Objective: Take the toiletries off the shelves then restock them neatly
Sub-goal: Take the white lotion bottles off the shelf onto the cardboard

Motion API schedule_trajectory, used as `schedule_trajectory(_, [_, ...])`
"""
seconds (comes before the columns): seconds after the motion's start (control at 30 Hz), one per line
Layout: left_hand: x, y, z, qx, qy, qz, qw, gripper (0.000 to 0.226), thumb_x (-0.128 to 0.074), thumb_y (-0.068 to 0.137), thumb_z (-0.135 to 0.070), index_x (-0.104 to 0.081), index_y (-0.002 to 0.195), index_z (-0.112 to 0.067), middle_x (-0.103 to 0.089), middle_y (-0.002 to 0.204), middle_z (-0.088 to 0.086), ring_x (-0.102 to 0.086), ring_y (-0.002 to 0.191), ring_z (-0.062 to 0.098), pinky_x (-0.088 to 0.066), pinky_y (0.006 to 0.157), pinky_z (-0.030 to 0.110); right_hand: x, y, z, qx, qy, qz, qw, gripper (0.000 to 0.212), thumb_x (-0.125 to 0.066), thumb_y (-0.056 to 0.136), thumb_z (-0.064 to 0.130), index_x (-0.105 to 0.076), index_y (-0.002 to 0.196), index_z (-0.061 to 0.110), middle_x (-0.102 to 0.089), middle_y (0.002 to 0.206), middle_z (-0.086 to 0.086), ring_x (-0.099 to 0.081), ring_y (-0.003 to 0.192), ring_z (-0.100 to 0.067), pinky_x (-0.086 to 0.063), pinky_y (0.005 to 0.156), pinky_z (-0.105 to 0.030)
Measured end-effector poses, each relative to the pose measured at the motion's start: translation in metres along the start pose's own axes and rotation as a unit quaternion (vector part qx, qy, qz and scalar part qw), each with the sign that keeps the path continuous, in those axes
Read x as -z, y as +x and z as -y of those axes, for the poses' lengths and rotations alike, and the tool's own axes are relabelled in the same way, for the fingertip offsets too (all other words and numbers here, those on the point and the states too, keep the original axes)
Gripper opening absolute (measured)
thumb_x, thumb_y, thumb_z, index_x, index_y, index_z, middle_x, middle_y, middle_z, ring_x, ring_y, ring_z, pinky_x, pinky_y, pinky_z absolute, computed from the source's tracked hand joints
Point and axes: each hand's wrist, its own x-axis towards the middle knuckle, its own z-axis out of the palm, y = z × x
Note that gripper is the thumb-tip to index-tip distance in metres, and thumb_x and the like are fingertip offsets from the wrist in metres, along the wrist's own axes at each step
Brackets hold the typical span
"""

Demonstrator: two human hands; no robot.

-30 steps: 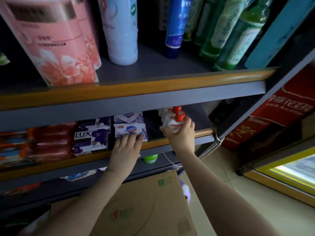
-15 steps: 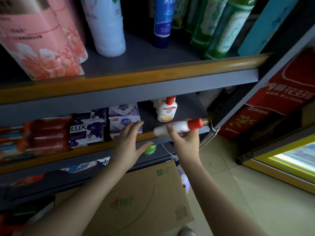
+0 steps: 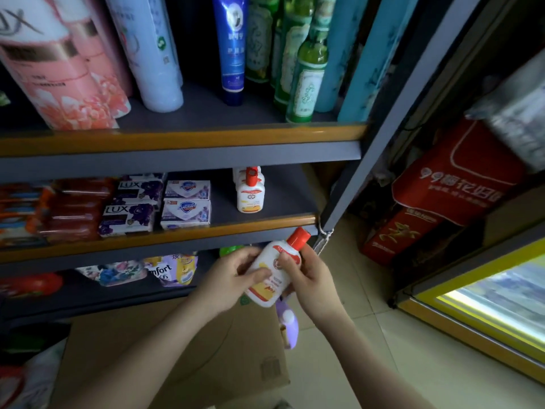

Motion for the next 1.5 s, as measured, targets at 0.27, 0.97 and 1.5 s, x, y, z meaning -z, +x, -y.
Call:
schedule_trajectory(0.27, [-0.039,-0.011,-0.013,0.155,-0.415,0.047,0.895,0.039,-0.072,0.068,-0.025,-0.065,0.099,-0.002,-0.071,0.085,0.011,-0.069,0.073,0.017,-0.056,0.063,0.027,0.054,0.005,0.022,0.027,0.090,0.102,0.990,0.020,-0.047,0.096,0.013,-0.063,0.098,0.001,-0.053,0.066,0.006,-0.046,0.055,0.000,-0.035,0.051,-0.014])
schedule_trajectory(0.97, [-0.047,-0.042,-0.001,0.102,0.270,-0.098,0.952,0.030,-0.068,0.081,-0.035,-0.059,0.095,-0.010,-0.070,0.095,0.004,-0.065,0.083,0.019,-0.053,0.069,0.035,0.026,0.017,-0.033,-0.232,0.195,0.146,0.942,0.013,-0.053,0.094,0.021,-0.061,0.097,0.011,-0.067,0.090,-0.008,-0.060,0.085,-0.023,-0.048,0.086,-0.040])
schedule_trajectory(1.5, [0.012,-0.008,0.148,0.019,0.287,-0.082,0.954,0.033,-0.053,0.082,0.002,-0.060,0.112,-0.009,-0.046,0.133,0.001,-0.055,0.108,0.022,-0.038,0.089,0.022,-0.082,0.050,-0.176,-0.023,-0.238,0.117,0.964,0.019,-0.072,0.078,0.017,-0.061,0.093,0.020,-0.055,0.079,0.012,-0.052,0.077,-0.010,-0.041,0.070,-0.025])
